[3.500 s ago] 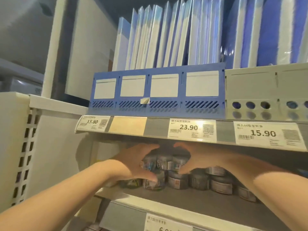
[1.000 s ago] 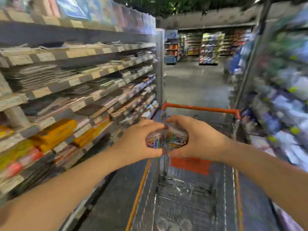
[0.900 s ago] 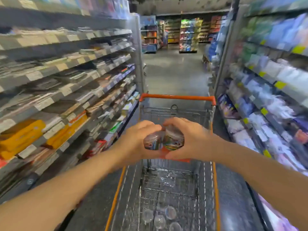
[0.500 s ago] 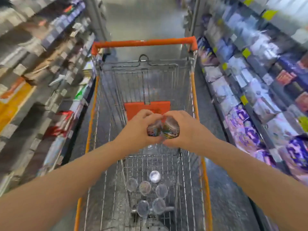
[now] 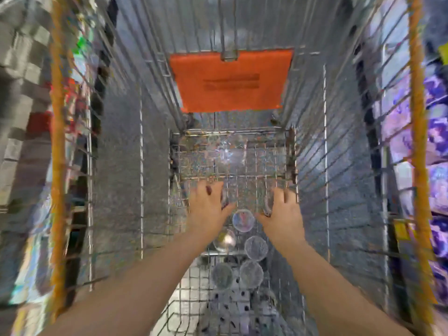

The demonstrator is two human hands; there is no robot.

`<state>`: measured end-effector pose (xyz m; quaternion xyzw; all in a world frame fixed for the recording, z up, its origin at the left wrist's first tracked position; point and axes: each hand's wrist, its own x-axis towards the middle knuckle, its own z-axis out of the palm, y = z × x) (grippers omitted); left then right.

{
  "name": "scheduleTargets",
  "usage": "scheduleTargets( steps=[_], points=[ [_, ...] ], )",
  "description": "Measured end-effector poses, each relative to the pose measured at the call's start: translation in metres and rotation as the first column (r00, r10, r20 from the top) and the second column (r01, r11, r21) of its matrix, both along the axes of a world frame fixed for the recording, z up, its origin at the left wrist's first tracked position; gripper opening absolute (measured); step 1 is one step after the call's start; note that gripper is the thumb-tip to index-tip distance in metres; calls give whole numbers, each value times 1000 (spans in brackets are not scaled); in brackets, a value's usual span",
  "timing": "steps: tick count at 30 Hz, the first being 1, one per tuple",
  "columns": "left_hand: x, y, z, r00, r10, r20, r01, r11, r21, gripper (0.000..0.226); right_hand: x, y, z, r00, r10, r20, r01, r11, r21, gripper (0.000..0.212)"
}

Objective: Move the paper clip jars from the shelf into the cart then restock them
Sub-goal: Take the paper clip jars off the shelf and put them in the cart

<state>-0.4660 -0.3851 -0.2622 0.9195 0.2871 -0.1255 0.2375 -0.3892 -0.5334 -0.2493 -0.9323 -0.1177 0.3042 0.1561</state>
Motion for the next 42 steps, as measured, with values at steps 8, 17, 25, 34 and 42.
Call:
scheduleTargets(
  steps=[8, 17, 25, 34, 42],
  points=[
    [-10, -5, -77, 975, -57, -216, 39, 995, -89, 46, -24, 2, -77, 996, -66, -67, 54, 985, -166, 62],
    [-23, -7, -85, 962, -97, -254, 49, 981, -189, 60, -29, 1, -86, 994, -57, -97, 46, 992, -115, 59],
    [-16, -3, -28, 971, -166, -175, 163, 986, -30, 49, -22, 2, -33, 997, 2, -74, -8, 997, -79, 60],
    [-2, -12, 125, 990, -103, 100, 105, 994, -8, 44, -6, 7, 108, 997, 39, 71, -57, 962, 267, 39],
    [-75, -41, 310, 833, -40, 552, 18, 999, 44, 33, -39, -5, 277, 940, 202, 274, -329, 747, 578, 35]
  ],
)
